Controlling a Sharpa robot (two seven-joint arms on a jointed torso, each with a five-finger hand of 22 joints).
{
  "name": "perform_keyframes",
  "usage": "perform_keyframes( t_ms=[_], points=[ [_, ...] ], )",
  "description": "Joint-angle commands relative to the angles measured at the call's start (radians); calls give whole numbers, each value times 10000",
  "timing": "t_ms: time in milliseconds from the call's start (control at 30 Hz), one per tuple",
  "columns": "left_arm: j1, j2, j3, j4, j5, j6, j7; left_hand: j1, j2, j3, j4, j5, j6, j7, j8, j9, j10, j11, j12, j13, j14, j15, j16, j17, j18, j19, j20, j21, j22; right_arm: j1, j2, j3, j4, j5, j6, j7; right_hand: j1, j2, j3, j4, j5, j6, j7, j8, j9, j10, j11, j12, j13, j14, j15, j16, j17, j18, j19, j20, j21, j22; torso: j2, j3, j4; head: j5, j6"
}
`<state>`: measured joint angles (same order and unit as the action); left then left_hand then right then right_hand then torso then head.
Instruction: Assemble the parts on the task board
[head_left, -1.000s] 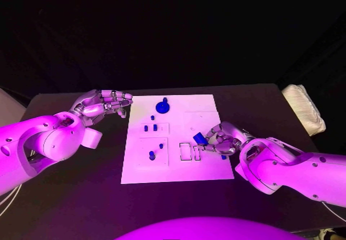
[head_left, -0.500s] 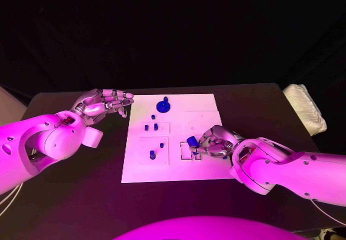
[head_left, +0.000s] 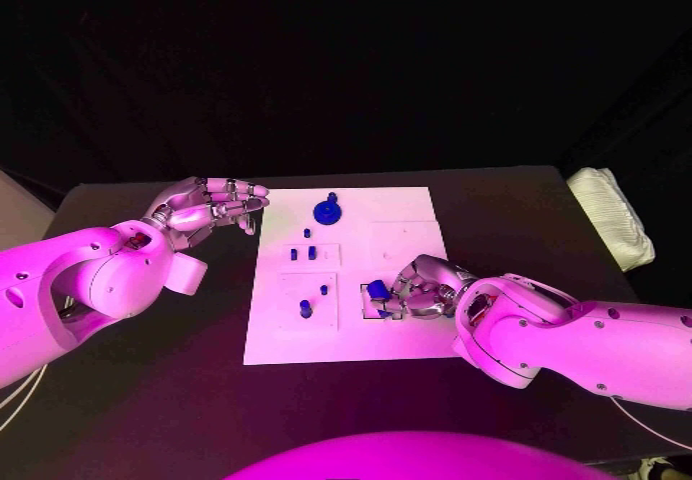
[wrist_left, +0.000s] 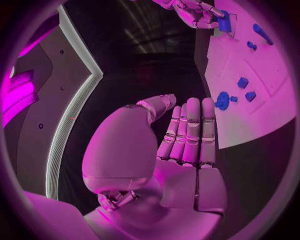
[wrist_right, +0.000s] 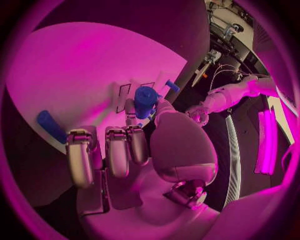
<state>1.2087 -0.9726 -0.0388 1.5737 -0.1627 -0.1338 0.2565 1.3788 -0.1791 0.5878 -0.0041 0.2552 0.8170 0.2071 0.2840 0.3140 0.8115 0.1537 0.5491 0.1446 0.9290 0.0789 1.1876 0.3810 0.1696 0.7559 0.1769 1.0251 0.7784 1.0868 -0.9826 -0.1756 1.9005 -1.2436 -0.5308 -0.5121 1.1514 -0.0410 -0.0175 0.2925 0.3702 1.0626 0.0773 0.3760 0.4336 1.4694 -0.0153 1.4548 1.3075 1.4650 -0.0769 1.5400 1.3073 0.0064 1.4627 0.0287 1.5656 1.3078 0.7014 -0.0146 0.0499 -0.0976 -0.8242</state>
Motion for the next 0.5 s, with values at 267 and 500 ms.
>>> perform_keyframes(
  t_ms=[267, 500],
  points=[
    [-1, 4, 5, 38, -7, 178, 21, -27, 45, 49, 14, 62, -79, 64, 64, -15, -94, 17, 70, -18, 8, 26, -28, -12, 151, 47, 21, -42, -14, 0, 158, -1, -178, -296, 186, -287, -107, 27, -63, 17, 13, 261, -258, 40, 20, 397, -63, -12, 1606, 920, -77, 56, 1938, -64, 1081, -69, 52, 2630, 7, 6, 17, -9, 20],
    [0, -7, 5, 43, -7, 160, 10, -27, 45, 49, 14, 62, -79, 64, 64, -15, -94, 17, 70, -18, 8, 26, -28, -12, 151, 47, 21, -42, -14, 4, 242, 0, -226, -454, 64, -252, -654, 76, -380, 14, -834, 234, -259, 170, 35, 397, -64, -64, 1622, 917, -76, 50, 1932, -64, 1081, -69, 52, 2630, 13, 7, -7, -5, 15]
  ],
)
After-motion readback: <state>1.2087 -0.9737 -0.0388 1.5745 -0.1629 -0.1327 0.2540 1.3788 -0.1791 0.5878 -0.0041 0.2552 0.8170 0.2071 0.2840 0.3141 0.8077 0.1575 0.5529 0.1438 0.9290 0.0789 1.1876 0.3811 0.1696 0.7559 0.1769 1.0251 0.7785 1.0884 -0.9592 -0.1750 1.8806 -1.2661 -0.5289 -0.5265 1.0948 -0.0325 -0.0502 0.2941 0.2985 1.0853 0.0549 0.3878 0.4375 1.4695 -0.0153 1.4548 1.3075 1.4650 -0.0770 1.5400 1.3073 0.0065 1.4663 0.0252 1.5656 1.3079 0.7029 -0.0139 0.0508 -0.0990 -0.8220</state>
